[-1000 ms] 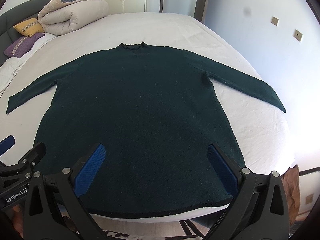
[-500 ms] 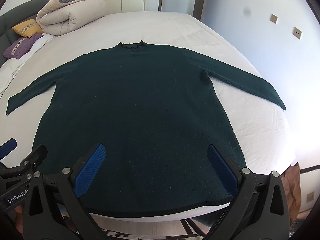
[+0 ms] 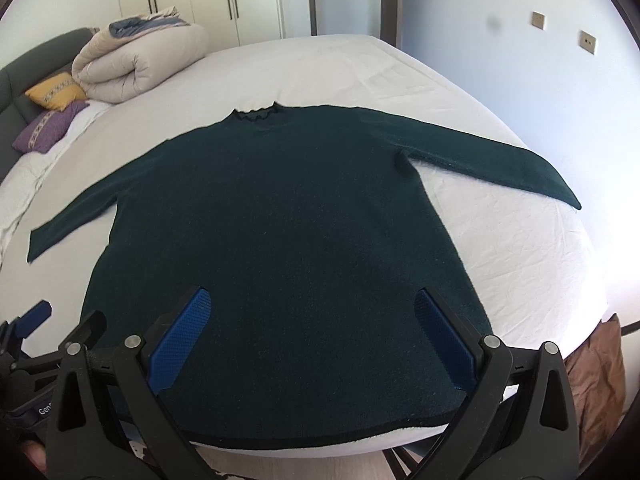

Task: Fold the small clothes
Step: 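Grasp the sweater sleeve cuff with the right tool and lift it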

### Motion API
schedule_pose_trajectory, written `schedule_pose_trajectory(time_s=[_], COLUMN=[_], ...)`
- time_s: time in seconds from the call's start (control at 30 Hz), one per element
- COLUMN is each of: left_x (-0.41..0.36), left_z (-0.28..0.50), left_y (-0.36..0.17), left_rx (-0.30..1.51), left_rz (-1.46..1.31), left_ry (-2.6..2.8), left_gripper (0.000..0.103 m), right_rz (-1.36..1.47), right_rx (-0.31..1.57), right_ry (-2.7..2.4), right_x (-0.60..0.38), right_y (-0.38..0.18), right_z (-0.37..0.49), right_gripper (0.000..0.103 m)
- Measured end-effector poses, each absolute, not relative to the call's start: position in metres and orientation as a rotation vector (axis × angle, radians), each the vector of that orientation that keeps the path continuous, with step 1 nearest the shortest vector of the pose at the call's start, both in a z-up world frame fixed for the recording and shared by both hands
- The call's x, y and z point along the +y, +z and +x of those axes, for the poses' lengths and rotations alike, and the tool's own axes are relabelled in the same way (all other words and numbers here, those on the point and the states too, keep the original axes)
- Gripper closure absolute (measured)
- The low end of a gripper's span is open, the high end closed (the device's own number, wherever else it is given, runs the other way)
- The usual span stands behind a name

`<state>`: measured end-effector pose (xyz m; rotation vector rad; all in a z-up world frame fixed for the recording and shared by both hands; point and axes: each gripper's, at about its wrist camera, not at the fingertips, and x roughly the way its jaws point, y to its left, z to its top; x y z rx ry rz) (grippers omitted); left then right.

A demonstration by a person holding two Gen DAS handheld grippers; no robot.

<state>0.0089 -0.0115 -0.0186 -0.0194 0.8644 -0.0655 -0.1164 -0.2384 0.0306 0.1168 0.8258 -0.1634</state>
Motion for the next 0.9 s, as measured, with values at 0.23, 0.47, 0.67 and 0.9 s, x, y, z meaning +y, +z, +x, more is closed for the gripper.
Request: schedule_pose_trajectory(time_s=[0.23,0.47,0.67,0.9], left_x=[-0.026,-0.063,-0.077,-0.094], left_z=[0.062,0.099,0.137,0.177], left_y=[-0.02,-0.021,-0.029,-0.041], left_rx=[0.946,0.962,0.96,0.969], left_rz=[-0.162,-0.158,-0.213,-0.261], left_ry=[-0.245,-0.281,-0.261,-0.324], left_gripper=[0.0,0.0,0.0,0.0], right_rz=[0.464,0.923,1.291,1.304], right_rx=[0.682,0.535,0.465,0.45], right_ry=[-0.246,-0.292,-0.345,-0.363], right_x=[-0.392,-0.556,-0.65,-0.678], right_y=[0.038,-0.002,-0.067,-0.073], right_z=[-0.12,-0.118,-0.102,-0.059], right_gripper=[0.0,0.0,0.0,0.0])
